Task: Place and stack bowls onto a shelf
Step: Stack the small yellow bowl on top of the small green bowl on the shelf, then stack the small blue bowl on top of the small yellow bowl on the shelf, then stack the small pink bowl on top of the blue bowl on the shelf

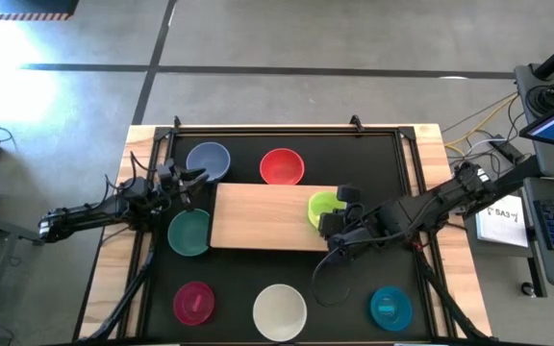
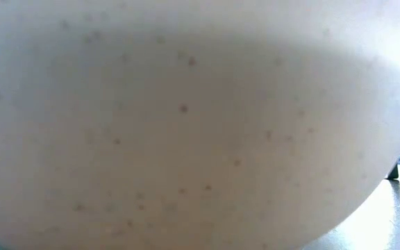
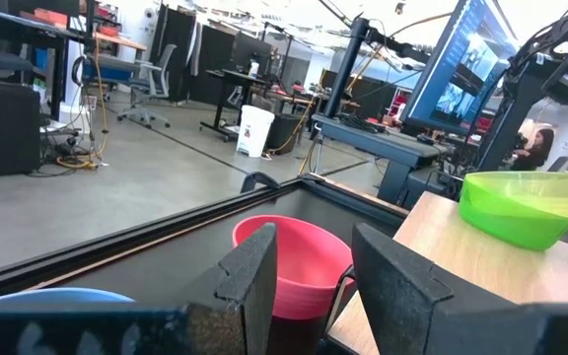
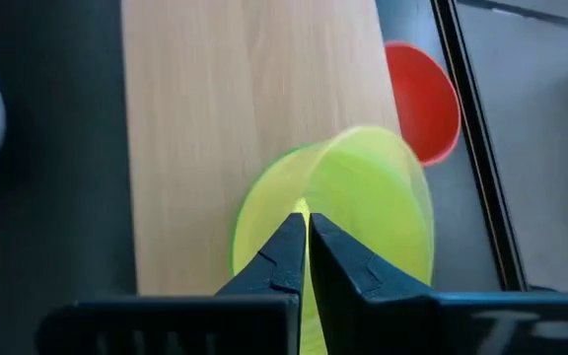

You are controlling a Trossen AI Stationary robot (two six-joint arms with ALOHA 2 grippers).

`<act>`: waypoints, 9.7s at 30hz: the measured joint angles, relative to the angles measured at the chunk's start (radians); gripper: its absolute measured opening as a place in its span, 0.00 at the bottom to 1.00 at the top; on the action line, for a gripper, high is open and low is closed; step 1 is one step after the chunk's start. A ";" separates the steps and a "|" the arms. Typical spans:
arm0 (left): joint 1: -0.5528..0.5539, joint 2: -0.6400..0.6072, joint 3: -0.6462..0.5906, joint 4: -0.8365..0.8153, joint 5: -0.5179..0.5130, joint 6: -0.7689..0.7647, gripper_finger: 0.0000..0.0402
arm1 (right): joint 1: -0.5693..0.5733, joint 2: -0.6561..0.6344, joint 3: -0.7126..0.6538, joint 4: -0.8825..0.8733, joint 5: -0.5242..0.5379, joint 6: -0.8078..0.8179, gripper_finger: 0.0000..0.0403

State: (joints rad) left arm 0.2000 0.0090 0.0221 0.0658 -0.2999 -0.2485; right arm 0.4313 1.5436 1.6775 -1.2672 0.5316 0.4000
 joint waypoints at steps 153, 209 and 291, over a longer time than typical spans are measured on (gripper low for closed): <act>0.000 0.000 0.000 0.000 0.000 0.000 0.29 | 0.113 0.306 0.371 -0.156 0.187 0.501 0.02; 0.000 0.000 0.000 0.000 0.000 0.000 0.29 | -0.042 0.291 0.375 -0.304 -0.231 0.410 0.02; -0.002 0.000 0.000 0.006 -0.004 -0.060 0.29 | -0.056 0.263 0.575 -0.303 -0.277 0.064 0.18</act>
State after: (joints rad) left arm 0.1982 0.0090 0.0221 0.0719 -0.3042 -0.3087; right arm 0.3752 1.8065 2.2524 -1.5701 0.2546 0.4644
